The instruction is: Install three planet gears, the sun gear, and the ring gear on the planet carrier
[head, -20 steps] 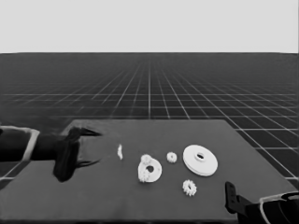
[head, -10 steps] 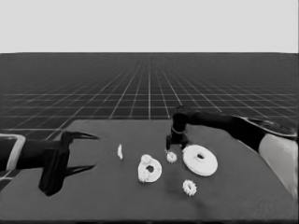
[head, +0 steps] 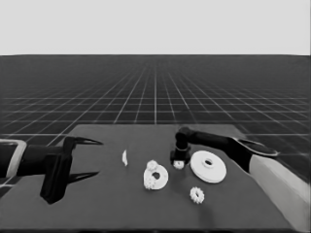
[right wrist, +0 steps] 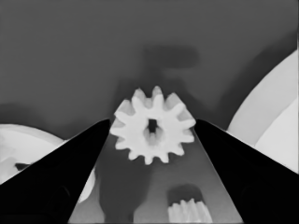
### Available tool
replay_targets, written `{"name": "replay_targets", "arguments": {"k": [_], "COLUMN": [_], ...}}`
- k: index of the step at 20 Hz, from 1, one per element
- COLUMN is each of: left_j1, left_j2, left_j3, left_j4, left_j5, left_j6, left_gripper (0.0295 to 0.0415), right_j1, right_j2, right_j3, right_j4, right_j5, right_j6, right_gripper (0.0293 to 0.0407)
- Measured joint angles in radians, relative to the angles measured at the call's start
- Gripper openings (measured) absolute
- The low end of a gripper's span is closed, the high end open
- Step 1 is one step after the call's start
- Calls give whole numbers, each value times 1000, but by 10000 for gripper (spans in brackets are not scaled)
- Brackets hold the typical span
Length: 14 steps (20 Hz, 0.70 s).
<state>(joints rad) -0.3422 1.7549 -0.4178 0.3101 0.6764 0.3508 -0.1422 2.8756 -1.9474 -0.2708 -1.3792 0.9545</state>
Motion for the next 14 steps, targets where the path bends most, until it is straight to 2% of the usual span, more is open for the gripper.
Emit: {"name": "replay_targets", "arguments": {"k": [4,6,7,14], "left_j1": [0,0,0,0], "left_j2": [0,0,0,0], "left_j3": [0,0,0,0], "left_j4": [0,0,0,0], "left_j5": [0,0,0,0], "left_j6": [0,0,0,0], "left_gripper": [385,385,385,385], "right_j1": [-4,-4,-4,-4], "right_j2": [4,4,4,4], "right_j3": [-9,-10,-11,-11], "right_j4": [-3,-3,-4,-4], "right_j5": [5,5,5,6], "right_j6": [-5,-5,-5,-5], "right_gripper": [384,316,312,312]}}
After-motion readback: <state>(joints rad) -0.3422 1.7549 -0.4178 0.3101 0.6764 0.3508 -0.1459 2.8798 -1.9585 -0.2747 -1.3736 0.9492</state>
